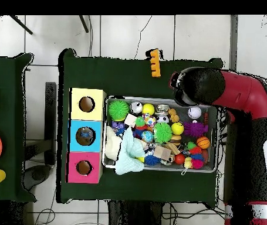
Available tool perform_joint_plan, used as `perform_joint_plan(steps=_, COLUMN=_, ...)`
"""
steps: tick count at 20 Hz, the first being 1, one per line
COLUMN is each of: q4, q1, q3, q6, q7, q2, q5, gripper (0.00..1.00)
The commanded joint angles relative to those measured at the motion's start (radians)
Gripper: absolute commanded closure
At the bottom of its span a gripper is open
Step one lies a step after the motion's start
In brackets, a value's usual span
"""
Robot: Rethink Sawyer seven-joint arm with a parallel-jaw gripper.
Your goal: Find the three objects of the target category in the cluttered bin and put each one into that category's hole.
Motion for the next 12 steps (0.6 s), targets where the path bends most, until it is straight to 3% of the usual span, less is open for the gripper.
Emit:
perform_joint_plan(steps=1, q4=0.176, q1=-0.029, q3=0.072, q6=-0.029, q7=-0.261, q2=0.036, q5=-0.083, gripper=0.00)
perform_joint_plan(steps=12, q4=0.207, q1=-0.088, q3=0.112, q6=-0.065, q7=-0.292, q2=0.043, q5=-0.129, gripper=0.00)
